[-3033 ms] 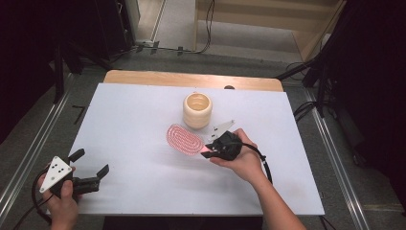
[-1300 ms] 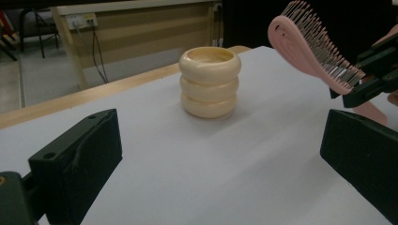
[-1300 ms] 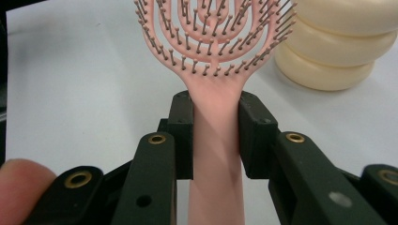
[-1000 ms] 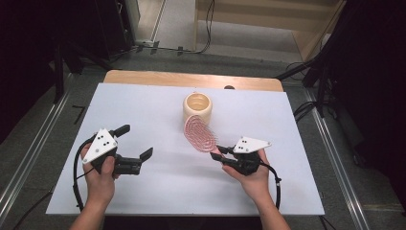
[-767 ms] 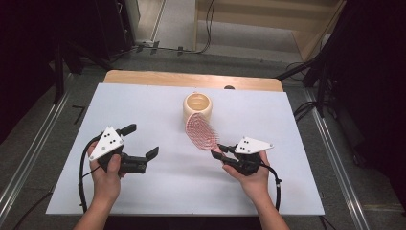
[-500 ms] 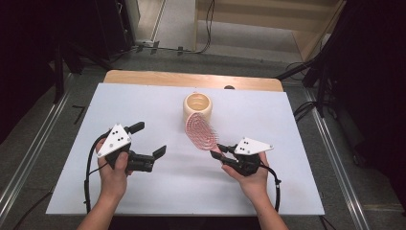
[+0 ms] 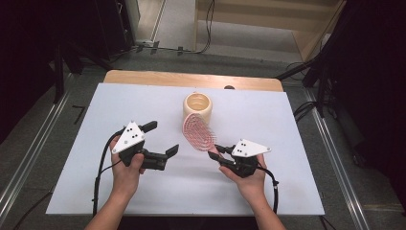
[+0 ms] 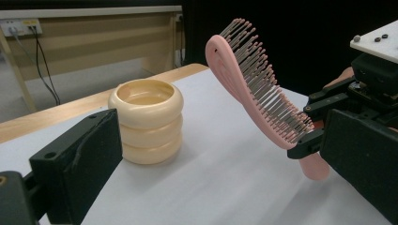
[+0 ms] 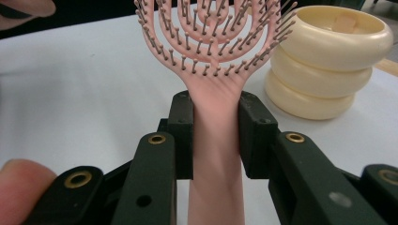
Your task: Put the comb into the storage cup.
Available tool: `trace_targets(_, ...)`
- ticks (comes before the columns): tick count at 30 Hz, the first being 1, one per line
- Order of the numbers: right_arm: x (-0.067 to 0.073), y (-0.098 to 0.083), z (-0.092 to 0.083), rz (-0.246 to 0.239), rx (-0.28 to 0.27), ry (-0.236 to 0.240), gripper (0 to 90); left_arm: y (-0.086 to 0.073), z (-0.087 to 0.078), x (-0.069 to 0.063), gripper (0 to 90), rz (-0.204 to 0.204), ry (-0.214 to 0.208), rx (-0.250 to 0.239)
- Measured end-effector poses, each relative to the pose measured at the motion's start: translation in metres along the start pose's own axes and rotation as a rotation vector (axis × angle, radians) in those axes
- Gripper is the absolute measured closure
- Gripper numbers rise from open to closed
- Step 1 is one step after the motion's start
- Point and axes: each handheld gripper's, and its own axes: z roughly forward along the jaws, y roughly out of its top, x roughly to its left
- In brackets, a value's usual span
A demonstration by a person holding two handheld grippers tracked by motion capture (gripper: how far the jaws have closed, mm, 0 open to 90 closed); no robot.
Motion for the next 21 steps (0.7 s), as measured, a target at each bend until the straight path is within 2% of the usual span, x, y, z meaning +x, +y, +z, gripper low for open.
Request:
trace_targets(4,0.000,0.001,-0.001,-0.002,-0.013,0.005,68.1,0.002,0.005,-0.003,0.0,-0.021,-0.003,-0.002)
trace_targets(6,0.001,0.001,-0.001,-0.003,-0.018,0.001,68.1,0.003,0.007,-0.005,4.7,-0.031,0.009,-0.004)
trace_targets(9,0.001,0.001,0.000,-0.007,-0.018,0.000,68.1,0.004,0.010,-0.008,5.2,-0.033,-0.006,-0.004)
trace_targets(12,0.003,0.001,0.001,-0.010,-0.019,0.004,68.1,0.006,0.013,-0.012,7.5,-0.039,0.001,-0.003)
trace_targets(14,0.004,0.001,0.002,-0.007,-0.019,0.006,68.1,0.007,0.015,-0.015,11.9,-0.043,0.010,-0.003)
trace_targets(19,0.005,0.001,0.003,-0.010,-0.015,0.009,68.1,0.010,0.018,-0.020,17.4,-0.062,0.003,-0.013)
trace_targets(21,0.006,0.001,0.004,-0.012,-0.017,0.011,68.1,0.010,0.019,-0.022,21.6,-0.067,-0.012,-0.021)
